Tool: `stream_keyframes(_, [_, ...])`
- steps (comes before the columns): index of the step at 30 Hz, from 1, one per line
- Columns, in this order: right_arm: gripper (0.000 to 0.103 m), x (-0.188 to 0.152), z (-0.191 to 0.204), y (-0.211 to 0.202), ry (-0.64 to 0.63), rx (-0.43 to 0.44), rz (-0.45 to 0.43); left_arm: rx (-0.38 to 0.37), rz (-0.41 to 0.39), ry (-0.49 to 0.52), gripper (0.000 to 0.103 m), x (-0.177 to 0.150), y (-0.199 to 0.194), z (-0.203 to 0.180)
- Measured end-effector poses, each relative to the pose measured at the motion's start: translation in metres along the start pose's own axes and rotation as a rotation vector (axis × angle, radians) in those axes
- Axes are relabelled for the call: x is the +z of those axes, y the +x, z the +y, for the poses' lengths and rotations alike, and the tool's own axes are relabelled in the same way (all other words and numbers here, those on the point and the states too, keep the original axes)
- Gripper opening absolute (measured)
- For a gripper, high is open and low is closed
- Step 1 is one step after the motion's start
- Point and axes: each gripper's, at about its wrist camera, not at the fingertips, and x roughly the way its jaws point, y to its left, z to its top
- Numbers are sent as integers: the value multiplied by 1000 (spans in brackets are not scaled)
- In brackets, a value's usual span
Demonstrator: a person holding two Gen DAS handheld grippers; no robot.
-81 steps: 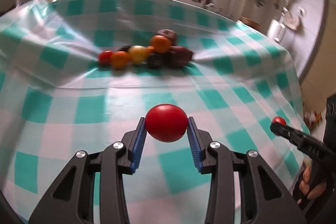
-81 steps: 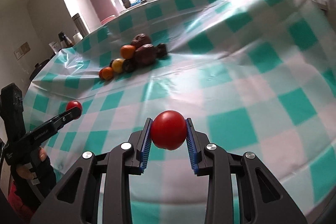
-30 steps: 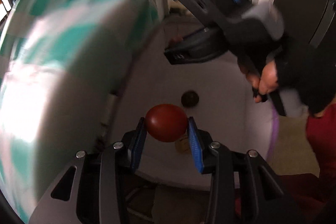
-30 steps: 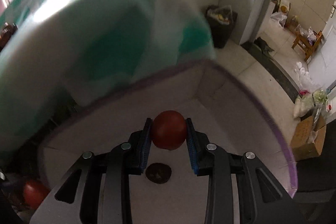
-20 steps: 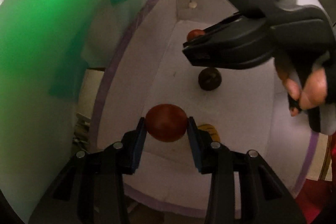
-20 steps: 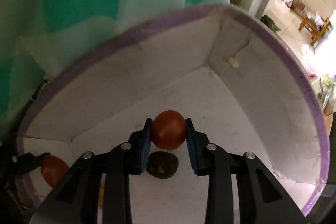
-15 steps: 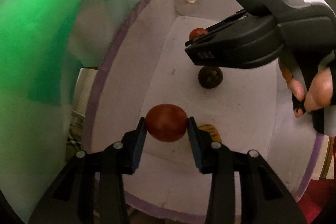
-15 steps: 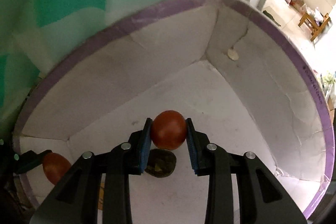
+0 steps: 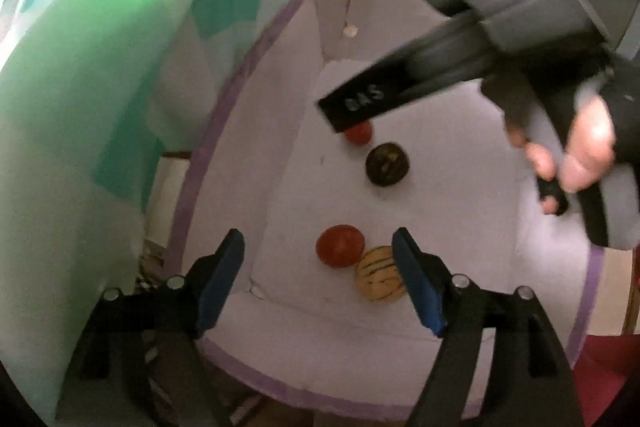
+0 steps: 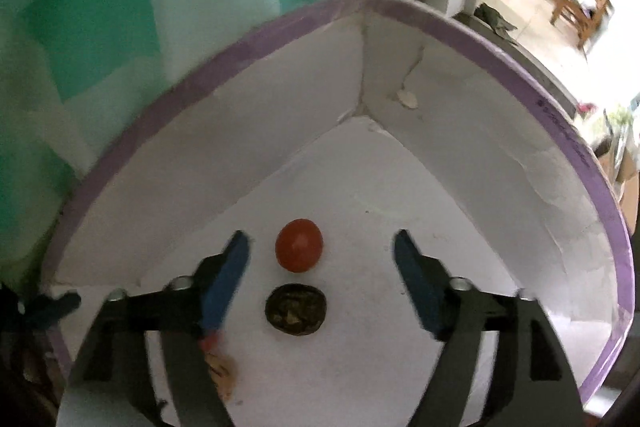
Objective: Organize fruits
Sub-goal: 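Move both open tools back over the fruit cluster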
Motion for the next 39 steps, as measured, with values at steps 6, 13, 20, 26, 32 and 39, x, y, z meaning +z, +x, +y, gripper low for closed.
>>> stream_keyframes(6, [79, 8, -23, -33, 122, 64, -78, 16, -269, 61, 91, -1, -73, -15])
stream_keyframes(13, [81, 10, -3, -107, 93, 42, -259, 83, -547, -148, 96, -22, -168, 52])
stream_keyframes(20, [88, 1, 61, -190, -26, 191, -551, 297, -631, -516, 101, -102, -238, 181])
stream_keyframes(26, [88, 1, 155, -192, -180, 312, -539, 506, -577, -826, 101, -193, -264, 297])
stream_keyframes(32, [88, -4, 287, -191, -418, 410, -492, 619, -540, -1133, 101, -279, -292, 391])
stream_keyframes(39, [88, -6, 436, -177, -677, 426, -490, 574, -553, -1466, 101, -355, -289, 427])
